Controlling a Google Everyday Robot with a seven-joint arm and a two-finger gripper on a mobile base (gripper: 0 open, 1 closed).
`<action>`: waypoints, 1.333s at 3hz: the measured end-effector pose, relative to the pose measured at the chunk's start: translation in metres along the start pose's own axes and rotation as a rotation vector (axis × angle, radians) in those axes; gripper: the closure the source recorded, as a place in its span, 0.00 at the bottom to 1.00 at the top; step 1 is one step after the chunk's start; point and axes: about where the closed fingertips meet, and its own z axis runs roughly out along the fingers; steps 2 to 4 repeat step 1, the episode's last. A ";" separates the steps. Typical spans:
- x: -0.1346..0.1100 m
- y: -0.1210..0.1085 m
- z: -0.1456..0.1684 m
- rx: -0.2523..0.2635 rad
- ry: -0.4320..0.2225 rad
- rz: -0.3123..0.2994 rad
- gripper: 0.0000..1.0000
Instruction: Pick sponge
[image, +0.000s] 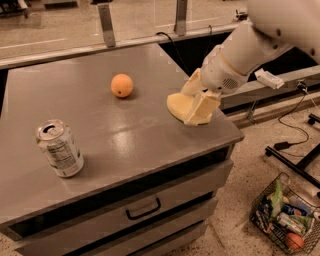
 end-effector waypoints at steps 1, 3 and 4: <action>-0.002 -0.001 -0.002 0.004 -0.004 -0.003 1.00; -0.002 -0.001 -0.002 0.004 -0.004 -0.003 1.00; -0.002 -0.001 -0.002 0.004 -0.004 -0.003 1.00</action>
Offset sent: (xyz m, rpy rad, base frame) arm 0.0000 0.0000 0.0000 0.0000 0.0000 0.0000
